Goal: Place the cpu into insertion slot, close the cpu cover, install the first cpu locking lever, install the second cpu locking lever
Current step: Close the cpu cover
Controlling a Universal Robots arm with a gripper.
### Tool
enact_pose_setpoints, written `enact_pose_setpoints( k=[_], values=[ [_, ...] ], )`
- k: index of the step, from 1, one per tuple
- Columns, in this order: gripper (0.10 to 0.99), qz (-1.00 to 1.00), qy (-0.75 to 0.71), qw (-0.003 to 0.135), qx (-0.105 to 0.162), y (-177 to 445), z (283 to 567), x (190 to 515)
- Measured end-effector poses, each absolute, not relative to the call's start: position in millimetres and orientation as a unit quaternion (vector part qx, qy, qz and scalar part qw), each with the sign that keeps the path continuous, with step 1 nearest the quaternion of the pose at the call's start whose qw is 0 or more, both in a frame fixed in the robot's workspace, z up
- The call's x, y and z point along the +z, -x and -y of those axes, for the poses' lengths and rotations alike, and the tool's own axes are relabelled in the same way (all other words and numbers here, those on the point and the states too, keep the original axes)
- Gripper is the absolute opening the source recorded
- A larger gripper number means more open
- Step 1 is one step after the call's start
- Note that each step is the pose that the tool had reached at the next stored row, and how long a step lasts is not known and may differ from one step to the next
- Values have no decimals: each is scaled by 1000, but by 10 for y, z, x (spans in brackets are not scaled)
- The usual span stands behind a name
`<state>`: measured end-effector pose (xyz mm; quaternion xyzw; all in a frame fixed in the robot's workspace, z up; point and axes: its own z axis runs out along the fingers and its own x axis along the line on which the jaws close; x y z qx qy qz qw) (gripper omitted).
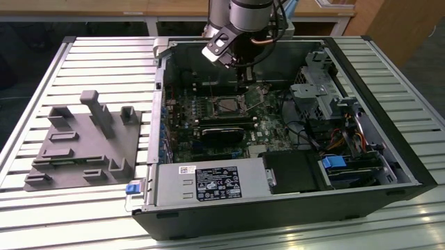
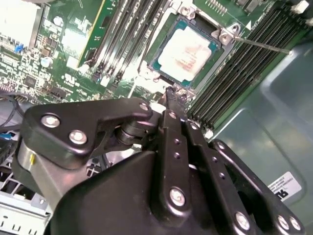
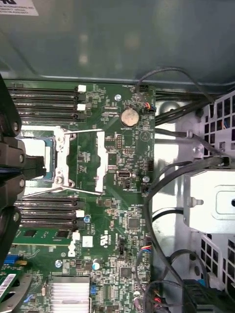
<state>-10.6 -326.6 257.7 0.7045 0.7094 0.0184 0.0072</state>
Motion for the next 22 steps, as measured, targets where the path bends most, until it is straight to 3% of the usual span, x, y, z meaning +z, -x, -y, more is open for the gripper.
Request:
enact_pose_setpoints(
  k=[22],
  values=[
    [106, -710, -704, 8, 19, 37, 3267, 2600]
  ],
)
